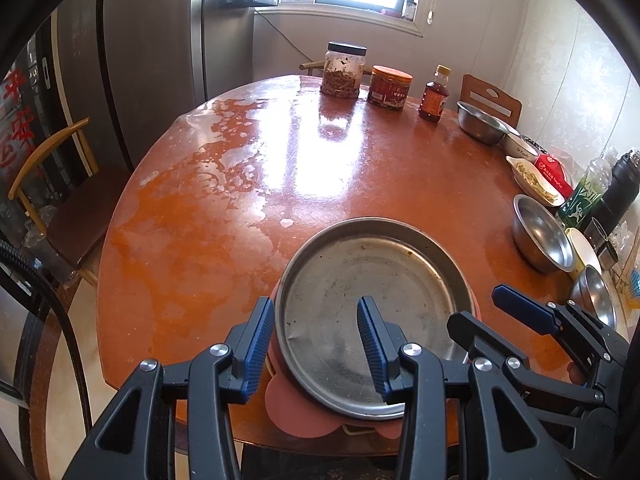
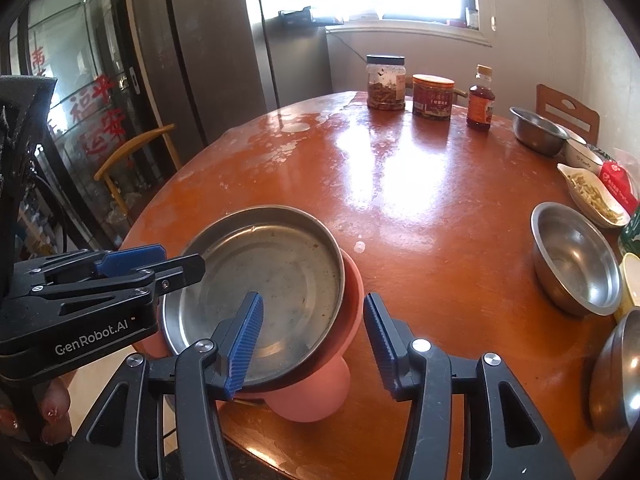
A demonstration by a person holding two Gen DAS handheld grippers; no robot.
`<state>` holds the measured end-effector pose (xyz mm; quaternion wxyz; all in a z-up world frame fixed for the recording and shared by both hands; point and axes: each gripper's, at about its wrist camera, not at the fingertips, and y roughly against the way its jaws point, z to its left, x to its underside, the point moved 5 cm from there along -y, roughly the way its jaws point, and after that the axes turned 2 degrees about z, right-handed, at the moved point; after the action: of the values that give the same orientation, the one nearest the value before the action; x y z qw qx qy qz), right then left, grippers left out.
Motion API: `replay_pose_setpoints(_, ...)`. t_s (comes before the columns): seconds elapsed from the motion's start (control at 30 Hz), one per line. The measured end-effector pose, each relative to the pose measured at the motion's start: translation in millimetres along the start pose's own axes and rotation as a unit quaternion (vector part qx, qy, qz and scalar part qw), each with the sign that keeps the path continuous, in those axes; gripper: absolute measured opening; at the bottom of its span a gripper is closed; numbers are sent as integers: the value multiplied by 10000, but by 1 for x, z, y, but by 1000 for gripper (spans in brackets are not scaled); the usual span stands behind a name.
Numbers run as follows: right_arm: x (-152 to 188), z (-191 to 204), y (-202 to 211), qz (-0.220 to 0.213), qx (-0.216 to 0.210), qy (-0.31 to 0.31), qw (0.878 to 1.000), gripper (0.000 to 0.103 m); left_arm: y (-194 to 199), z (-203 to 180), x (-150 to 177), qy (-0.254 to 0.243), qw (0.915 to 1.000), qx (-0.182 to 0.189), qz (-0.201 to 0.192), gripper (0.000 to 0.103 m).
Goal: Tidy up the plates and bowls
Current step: 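Open the left tool and withdraw it from the pan rim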
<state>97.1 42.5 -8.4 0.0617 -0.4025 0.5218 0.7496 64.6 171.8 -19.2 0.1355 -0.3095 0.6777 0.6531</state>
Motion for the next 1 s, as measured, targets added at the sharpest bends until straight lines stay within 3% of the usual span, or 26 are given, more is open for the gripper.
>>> replay_pose_setpoints(0.57, 7, -25, 41, -327, 166, -254, 9990, 56, 20, -45, -2, -371, 9991, 82, -162, 45)
replay_pose_setpoints(1.0, 33, -89, 62, -306, 505, -872, 9944, 56, 12, -110, 0, -822, 9964, 225, -44, 45)
